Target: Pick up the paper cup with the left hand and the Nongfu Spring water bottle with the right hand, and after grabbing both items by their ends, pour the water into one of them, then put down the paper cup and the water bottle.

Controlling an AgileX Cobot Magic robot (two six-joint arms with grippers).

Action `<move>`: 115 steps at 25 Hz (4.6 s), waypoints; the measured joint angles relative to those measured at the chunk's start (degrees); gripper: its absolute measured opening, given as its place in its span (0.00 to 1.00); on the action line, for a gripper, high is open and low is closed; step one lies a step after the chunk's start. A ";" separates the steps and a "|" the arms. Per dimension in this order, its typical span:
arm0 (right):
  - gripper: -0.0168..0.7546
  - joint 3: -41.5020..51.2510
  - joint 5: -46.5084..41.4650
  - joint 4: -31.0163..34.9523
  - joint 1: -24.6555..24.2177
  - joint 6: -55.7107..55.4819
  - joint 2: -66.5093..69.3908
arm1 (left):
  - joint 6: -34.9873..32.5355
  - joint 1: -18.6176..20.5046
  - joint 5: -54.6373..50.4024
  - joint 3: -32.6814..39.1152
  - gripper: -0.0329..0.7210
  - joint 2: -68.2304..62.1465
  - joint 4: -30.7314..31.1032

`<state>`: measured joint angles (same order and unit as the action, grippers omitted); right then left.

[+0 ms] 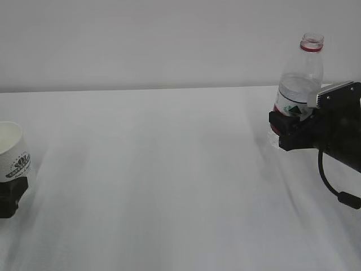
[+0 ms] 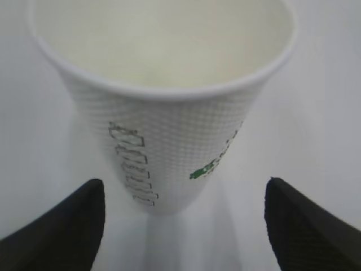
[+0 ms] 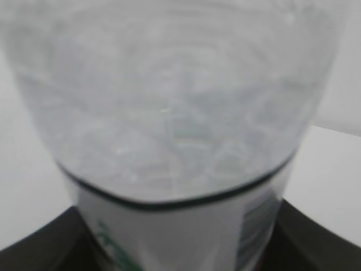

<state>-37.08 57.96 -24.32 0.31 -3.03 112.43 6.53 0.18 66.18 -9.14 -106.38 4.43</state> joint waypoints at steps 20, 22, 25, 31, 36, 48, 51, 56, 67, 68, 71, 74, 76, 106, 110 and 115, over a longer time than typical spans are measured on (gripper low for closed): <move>0.63 0.00 0.00 -1.38 0.00 0.00 0.00 | -1.82 0.00 0.00 -3.87 0.91 -1.70 -1.59; 0.64 0.00 0.00 -1.47 0.00 0.00 0.00 | -1.82 0.00 0.00 -3.96 0.91 -1.98 -1.96; 0.64 0.00 0.00 -1.63 0.00 0.00 0.00 | -1.85 0.00 0.00 -4.52 0.92 -2.07 -2.08; 0.63 0.00 0.00 -1.89 0.00 0.00 0.00 | -1.94 0.00 0.00 -7.59 0.92 -2.07 -2.12; 0.63 0.00 0.35 -2.27 0.00 0.00 0.00 | -1.94 0.00 0.00 -7.68 0.92 -2.07 -2.22; 0.63 0.00 1.17 -2.39 0.00 -0.12 0.00 | -1.94 0.00 0.00 -7.86 0.93 -6.35 -2.77; 0.63 0.00 1.17 -2.50 0.00 -0.12 0.00 | -1.94 0.00 0.00 -7.86 0.93 -6.74 -2.77; 0.63 0.00 1.17 -2.72 0.00 -0.23 0.00 | -1.94 0.00 0.00 -9.03 0.93 -6.74 -2.77; 0.63 0.00 1.17 -3.70 0.00 -0.58 0.00 | -1.94 0.00 0.00 -12.05 0.93 -7.60 -3.59; 0.63 0.00 1.17 -3.68 0.00 -0.58 0.00 | -1.94 0.00 0.00 -12.32 0.93 -7.60 -3.87; 0.63 0.00 1.17 -3.73 0.00 -0.58 0.00 | -1.94 0.00 0.00 -12.91 0.93 -7.60 -4.43; 0.63 0.00 1.17 -3.81 0.00 -0.60 0.00 | -1.94 0.00 0.00 -13.39 0.93 -7.60 -4.43; 0.63 0.00 1.17 -3.81 0.00 -0.70 0.00 | -1.94 0.00 0.00 -13.63 0.93 -7.60 -4.43; 0.63 0.00 2.13 -4.84 0.00 -0.82 0.00 | -1.94 0.00 -1.25 -16.56 0.96 -10.36 -4.43; 0.63 0.00 2.49 -4.84 0.00 -0.82 0.00 | -1.94 0.00 -0.78 -17.21 0.96 -11.05 -4.43; 0.63 0.00 2.49 -4.84 0.00 -0.82 0.00 | -1.94 0.00 -0.78 -18.34 0.96 -11.05 -5.43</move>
<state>-37.08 60.45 -29.17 0.31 -3.85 112.43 4.59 0.18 65.40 -27.48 -117.43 -1.01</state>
